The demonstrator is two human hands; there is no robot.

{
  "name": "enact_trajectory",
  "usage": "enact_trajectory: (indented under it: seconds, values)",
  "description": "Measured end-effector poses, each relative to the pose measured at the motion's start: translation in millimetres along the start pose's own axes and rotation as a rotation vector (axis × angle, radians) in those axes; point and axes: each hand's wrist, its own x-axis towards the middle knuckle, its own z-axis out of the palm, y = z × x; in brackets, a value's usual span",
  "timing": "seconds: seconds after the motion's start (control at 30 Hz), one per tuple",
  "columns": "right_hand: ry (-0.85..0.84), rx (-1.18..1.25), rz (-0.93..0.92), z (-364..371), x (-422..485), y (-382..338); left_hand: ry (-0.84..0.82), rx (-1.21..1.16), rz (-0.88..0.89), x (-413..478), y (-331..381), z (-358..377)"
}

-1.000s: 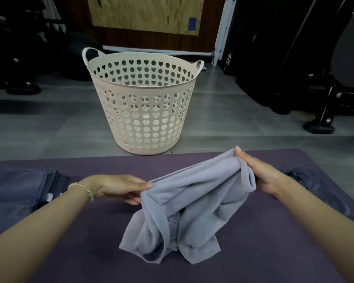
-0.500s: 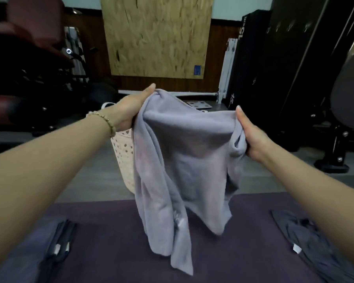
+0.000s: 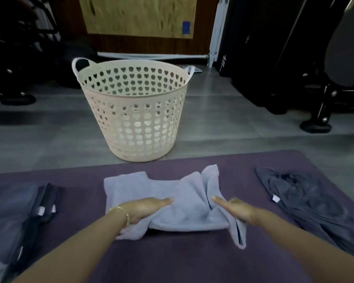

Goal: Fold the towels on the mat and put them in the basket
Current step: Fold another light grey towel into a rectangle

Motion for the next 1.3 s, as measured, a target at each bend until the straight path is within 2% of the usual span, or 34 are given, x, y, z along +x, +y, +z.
enact_trajectory:
  seconds: [0.07,0.17,0.33,0.4,0.6,0.73,0.8,0.97,1.03,1.1,1.17,1.3]
  values:
    - [-0.051,0.007,0.059,14.8,1.4,39.3,-0.084,0.104,-0.027,20.1,-27.1,17.4]
    - [-0.071,0.096,0.089,20.1,1.8,73.1,-0.022,0.246,-0.043,46.8,-33.0,31.1]
    - [0.345,0.363,0.019,2.4,27.9,105.0,0.189,0.243,0.126,99.0,-1.6,60.4]
    - [0.409,0.347,0.019,-3.6,42.1,114.6,0.226,0.285,0.19,122.2,12.9,67.4]
    - [0.303,0.384,0.083,3.2,70.9,136.0,0.323,0.511,0.285,184.2,61.5,87.9]
    - [0.415,0.198,0.097,3.6,87.3,150.7,0.34,0.661,0.223,233.7,73.5,92.2]
    - [0.414,0.149,0.091,1.6,87.1,155.8,0.369,0.649,0.16,253.5,72.3,90.7]
    - [0.289,0.163,0.057,6.5,78.9,173.8,0.356,0.579,0.046,277.9,75.8,80.5]
    - [0.309,0.247,0.002,13.7,73.0,181.5,0.369,0.629,0.051,283.3,80.6,76.1]
    - [0.359,0.449,-0.03,17.7,68.8,188.4,0.362,0.673,0.071,286.6,84.2,75.2]
    - [0.405,0.583,-0.05,15.4,66.3,194.1,0.354,0.619,0.097,286.7,87.7,79.3]
    - [0.516,0.617,-0.064,4.0,59.7,213.7,0.289,0.579,0.203,287.3,104.7,93.8]
